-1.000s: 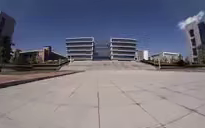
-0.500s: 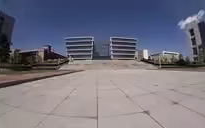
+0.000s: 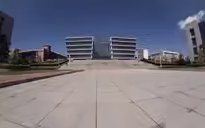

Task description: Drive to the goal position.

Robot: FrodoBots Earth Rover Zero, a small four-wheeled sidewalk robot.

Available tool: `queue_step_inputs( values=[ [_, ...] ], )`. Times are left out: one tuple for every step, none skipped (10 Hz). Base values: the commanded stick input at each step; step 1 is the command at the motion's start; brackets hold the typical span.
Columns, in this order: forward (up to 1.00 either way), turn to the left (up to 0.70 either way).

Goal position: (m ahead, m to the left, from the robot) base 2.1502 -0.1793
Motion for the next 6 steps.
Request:
queue_step_inputs(
  values=[
    [0.70,0.01],
    [0.70,0.01],
    [0.70,0.01],
    [0.70,0.01],
    [0.70,0.01],
    [0.70,0.01]
  ],
)
